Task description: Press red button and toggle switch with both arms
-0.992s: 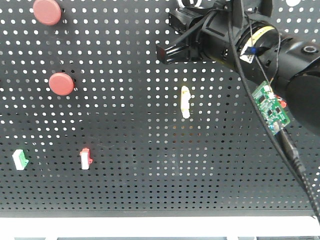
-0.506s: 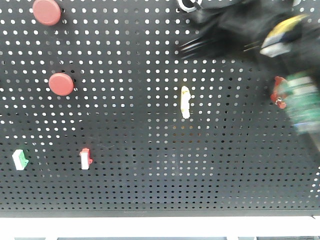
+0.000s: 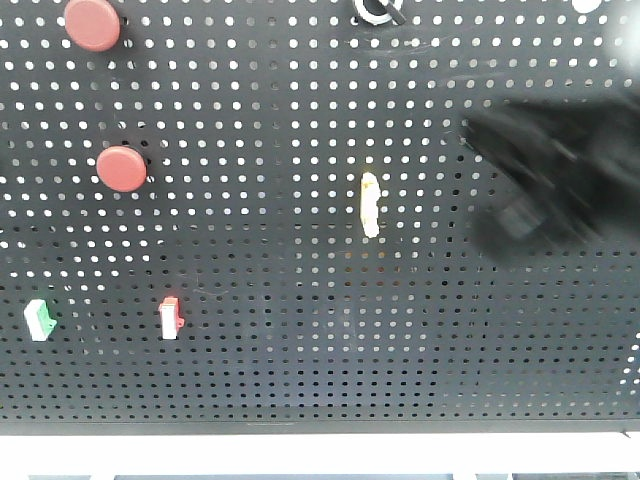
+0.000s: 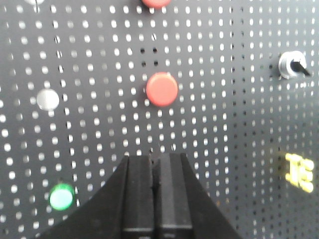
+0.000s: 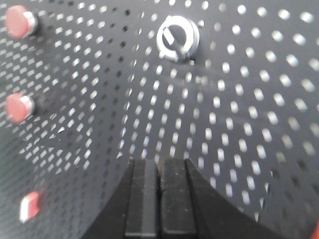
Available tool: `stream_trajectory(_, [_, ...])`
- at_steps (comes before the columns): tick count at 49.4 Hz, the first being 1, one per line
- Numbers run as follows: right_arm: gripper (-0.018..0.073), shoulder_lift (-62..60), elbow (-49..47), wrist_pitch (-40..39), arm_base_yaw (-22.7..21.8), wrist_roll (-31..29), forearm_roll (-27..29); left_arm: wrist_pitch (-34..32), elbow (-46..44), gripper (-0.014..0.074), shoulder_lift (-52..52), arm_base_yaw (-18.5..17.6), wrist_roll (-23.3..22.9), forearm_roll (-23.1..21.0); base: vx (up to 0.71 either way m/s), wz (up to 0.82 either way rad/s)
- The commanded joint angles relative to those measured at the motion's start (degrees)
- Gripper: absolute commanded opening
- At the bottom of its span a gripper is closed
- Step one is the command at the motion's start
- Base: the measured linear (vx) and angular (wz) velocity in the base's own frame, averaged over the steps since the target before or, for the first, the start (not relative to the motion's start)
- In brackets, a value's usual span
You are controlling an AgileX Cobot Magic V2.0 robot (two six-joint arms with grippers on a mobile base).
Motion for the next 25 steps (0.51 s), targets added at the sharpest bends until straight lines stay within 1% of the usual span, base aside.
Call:
stream_trajectory(1, [-0.0003, -2.16, -0.34, -4.30, -0.16, -0.21, -0.80, -3.94, -1.46, 0.0002, 0.23, -0.15, -0.44, -0.37, 0.00, 0.00])
stream_trajectory(21, [-0.0003, -2.50, -0.25, -3.82, -0.16, -0.21, -0.80, -3.90, -1.39, 0.0002, 0.23, -0.15, -0.44, -0.37, 0.00, 0.00])
stream_trajectory(25, [-0.0003, -2.50, -0.25, -3.82, -0.16, -0.21, -0.80, -2.19, -0.78, 0.0002, -0.49, -0.09, 1.27, 0.32, 0.00, 0.00])
